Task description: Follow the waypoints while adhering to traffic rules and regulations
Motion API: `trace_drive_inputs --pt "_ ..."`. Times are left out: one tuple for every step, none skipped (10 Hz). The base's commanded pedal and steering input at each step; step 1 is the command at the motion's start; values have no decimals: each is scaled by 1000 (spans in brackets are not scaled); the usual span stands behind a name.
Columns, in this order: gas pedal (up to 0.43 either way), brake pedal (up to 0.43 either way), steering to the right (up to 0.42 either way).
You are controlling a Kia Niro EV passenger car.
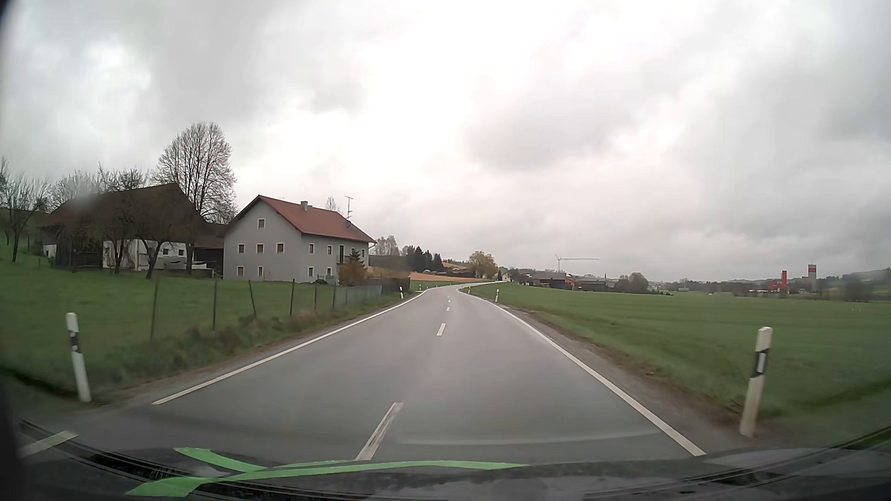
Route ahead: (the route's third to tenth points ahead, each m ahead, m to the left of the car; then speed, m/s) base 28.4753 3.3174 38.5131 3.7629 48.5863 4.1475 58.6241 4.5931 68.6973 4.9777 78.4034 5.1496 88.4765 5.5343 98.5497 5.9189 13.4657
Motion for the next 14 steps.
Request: trace_drive_inputs --pt "228 0 -3" --pt "228 0 -3" --pt "228 0 -3" --pt "228 0 -3" --pt "228 0 -4" --pt "228 0 -5" --pt "228 0 -5" --pt "228 0 -6" --pt "228 0 -8" --pt "228 0 -9" --pt "228 0 -9" --pt "220 0 -9" --pt "220 0 -9" --pt "209 0 -9"
